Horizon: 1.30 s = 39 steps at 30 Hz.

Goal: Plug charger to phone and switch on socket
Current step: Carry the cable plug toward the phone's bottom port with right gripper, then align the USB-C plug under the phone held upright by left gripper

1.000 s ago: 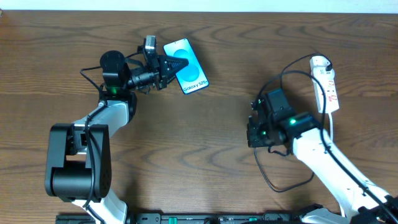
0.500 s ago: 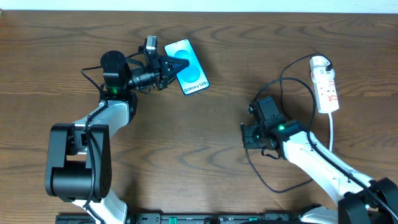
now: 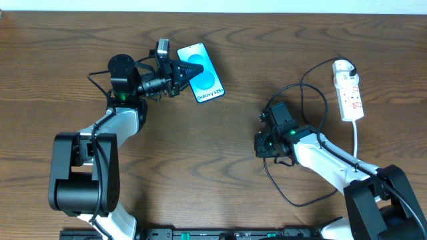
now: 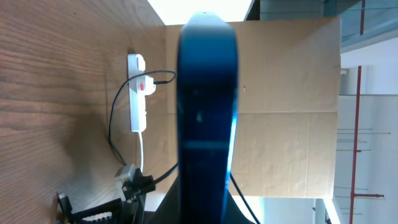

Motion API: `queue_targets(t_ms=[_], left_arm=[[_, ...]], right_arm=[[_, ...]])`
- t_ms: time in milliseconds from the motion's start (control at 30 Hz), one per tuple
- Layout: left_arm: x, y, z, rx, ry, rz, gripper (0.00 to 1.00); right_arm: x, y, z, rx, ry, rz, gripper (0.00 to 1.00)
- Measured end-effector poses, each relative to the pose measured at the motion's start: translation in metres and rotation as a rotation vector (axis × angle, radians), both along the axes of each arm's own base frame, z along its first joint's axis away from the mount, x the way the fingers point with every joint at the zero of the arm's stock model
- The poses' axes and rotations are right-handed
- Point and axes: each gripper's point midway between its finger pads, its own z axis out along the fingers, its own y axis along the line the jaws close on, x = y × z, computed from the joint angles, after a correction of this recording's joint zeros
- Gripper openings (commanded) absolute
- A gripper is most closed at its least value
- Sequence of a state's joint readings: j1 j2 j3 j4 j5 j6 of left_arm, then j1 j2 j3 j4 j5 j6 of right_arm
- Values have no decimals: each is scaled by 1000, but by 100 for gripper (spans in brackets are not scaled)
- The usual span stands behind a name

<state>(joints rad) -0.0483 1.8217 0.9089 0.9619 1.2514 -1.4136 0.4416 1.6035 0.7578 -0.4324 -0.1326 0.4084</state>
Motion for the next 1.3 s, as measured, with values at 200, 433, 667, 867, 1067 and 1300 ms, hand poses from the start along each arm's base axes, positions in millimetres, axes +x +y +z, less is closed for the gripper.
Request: queue_targets(t_ms=[200, 433, 667, 867, 1067, 1300], left_arm=[[0, 0, 0, 0, 0, -3, 7], [-1, 0, 0, 0, 0, -8, 7], [-4, -1, 0, -1, 0, -27, 7], [-4, -1, 0, -1, 0, -22, 7], [-2, -8, 0, 0, 0, -11, 8], [-10, -35, 0, 2, 0, -39, 8]], right_arm=[[-2, 3, -2, 18, 17, 4, 1], [-14, 12, -1, 74, 74, 38, 1], [-30, 49, 38, 350, 99, 218, 1], [-37, 58, 106, 540, -27, 319, 1], [-39, 73, 160, 651, -219, 447, 1], [-23, 82, 172, 647, -309, 430, 1]])
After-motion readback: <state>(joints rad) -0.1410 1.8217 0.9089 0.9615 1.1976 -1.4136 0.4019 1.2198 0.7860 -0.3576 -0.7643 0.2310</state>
